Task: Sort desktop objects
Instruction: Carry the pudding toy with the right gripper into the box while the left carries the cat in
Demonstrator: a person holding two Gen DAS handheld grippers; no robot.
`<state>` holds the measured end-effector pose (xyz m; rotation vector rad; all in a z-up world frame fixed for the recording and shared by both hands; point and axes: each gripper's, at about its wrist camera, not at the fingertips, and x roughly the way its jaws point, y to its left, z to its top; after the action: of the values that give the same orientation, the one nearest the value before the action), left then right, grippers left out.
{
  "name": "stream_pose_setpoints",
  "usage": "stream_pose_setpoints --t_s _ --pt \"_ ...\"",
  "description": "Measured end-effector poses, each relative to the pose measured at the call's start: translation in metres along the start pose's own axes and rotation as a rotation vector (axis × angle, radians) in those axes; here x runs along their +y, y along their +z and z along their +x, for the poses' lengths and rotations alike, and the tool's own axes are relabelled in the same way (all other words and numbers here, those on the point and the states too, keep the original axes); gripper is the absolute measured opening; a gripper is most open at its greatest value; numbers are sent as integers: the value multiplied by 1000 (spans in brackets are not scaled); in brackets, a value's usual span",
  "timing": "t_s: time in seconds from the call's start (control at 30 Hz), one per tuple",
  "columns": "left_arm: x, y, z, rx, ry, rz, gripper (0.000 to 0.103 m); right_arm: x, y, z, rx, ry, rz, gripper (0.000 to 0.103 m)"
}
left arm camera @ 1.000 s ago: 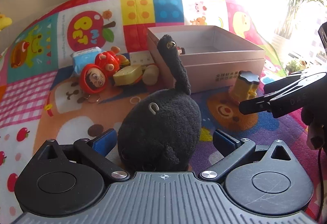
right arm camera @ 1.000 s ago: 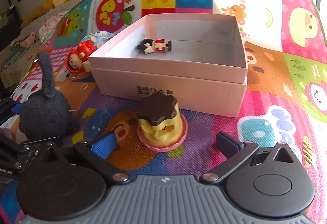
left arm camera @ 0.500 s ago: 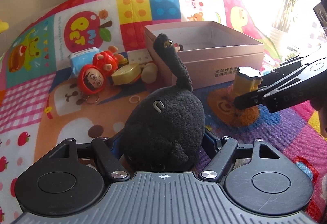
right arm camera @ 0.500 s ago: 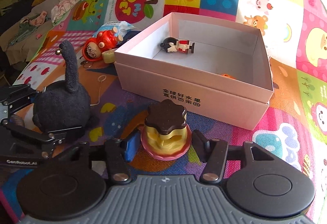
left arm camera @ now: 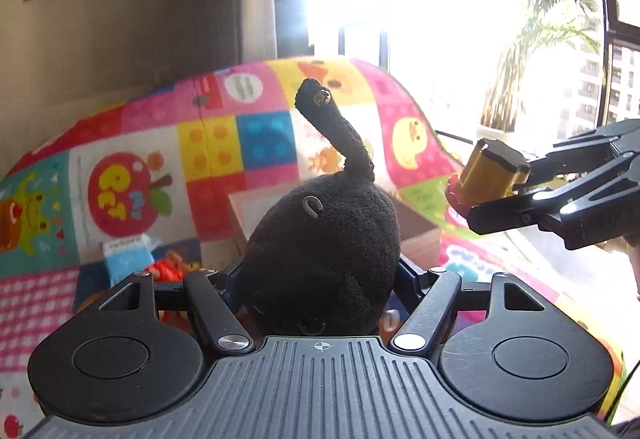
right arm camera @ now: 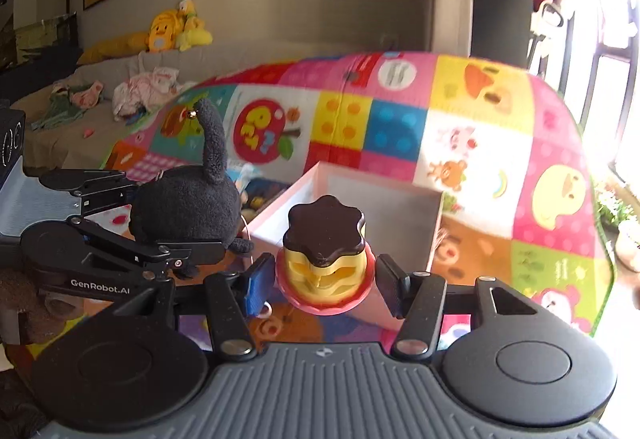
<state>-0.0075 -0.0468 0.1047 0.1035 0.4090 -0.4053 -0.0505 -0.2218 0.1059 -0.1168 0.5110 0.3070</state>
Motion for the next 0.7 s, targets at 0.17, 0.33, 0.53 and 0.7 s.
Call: stream_pose_setpoints --t_s 0.17,0.33,0.53,0.7 --pt "5 51 18 -118 -6 -36 76 -25 27 -20 -128 -145 24 56" --pt "6 71 80 -28 -50 -135 76 -45 38 -14 -173 -215 51 56" --pt "3 71 176 160 -17 -240 76 -66 37 13 -160 -218 111 55" --pt "5 56 240 279 2 -341 76 -82 24 33 -130 -203 169 55"
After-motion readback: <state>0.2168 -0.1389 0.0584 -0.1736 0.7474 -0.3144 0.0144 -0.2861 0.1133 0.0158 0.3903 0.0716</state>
